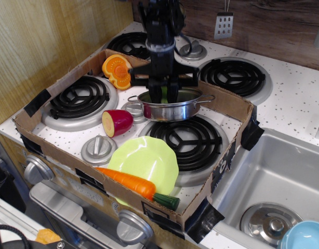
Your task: Take broccoli out of pan
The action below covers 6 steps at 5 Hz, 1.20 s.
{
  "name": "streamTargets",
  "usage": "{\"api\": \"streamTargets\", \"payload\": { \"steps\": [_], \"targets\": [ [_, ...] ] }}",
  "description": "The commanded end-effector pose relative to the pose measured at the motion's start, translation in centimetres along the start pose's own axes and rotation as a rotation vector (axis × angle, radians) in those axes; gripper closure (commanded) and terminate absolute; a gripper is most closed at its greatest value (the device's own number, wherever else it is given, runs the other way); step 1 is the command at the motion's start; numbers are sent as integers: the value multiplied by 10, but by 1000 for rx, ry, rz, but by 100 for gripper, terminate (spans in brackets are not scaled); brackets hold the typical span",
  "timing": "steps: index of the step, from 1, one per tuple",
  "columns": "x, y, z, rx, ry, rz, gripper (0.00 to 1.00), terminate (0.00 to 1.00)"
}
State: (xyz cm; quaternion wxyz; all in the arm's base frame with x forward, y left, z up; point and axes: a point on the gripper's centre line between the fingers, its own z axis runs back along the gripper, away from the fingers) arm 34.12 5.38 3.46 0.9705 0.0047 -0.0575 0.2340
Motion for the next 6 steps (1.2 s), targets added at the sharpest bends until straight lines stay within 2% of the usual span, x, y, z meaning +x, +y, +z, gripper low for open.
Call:
{"api": "streamTargets", "payload": {
  "steps": [1,2,3,4,6],
  "targets": [
    [26,2,66,46,-159,-26,100,0],
    [26,21,79,55,-148,-17,100,0],
    [23,50,86,106,-130,-1,100,0],
    [4,73,86,128,-106,63,100,0],
    [-44,115,68,102,-62,146,100,0]
  ]
}}
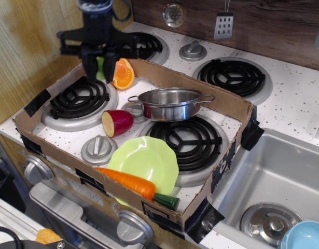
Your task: Take broccoli out of pan
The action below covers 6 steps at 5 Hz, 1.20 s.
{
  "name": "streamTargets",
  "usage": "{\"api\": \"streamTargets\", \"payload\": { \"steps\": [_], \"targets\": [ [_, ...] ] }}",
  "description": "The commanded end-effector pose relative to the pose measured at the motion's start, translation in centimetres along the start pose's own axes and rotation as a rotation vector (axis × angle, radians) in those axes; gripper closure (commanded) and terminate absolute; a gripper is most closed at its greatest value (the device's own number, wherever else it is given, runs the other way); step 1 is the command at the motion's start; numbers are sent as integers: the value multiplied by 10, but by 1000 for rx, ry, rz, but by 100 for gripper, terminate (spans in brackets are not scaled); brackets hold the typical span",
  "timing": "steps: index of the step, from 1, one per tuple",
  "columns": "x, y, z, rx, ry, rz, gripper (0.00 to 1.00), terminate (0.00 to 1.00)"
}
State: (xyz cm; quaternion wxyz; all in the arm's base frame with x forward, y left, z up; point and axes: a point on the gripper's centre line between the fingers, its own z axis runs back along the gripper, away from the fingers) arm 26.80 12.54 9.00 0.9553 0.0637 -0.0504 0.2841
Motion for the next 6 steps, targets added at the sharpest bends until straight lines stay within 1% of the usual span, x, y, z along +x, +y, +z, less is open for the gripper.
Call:
{"api": "streamTargets", "payload": {
  "steps": [1,2,3,4,5,6],
  "targets": [
    [-40,41,-20,-60,-38,102,100,0],
    [-58,59,-42,-100,-32,120,100,0],
    [-57,64,-53,-127,-3,102,100,0],
    [-47,63,-54,-129,9,70,100,0],
    [-43,61,-52,-126,-1,56,0,0],
    [-38,60,-45,-109,-8,38,0,0]
  ]
}}
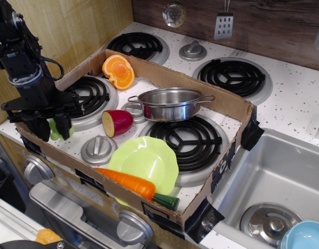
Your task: Take broccoli out of pan
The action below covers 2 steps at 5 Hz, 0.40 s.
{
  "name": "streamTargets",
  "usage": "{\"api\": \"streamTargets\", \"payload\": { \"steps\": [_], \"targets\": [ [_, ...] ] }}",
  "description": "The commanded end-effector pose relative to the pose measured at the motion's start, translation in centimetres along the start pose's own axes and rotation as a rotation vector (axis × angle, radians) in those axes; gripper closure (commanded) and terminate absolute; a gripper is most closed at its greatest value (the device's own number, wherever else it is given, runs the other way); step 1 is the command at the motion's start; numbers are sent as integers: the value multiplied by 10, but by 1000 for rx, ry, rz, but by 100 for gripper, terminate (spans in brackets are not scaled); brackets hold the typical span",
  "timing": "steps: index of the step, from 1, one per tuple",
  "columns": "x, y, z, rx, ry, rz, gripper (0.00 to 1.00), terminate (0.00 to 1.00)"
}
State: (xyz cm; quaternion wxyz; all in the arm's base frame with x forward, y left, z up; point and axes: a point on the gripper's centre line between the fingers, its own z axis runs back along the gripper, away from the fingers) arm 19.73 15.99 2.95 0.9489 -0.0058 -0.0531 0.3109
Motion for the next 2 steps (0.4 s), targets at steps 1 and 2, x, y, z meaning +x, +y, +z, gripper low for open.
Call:
{"api": "streamTargets", "payload": {
  "steps": [1,2],
  "targets": [
    [17,-7,28,39,-49,-43,0,0],
    [38,-20,48,78,-76,-83,0,100]
  ]
}}
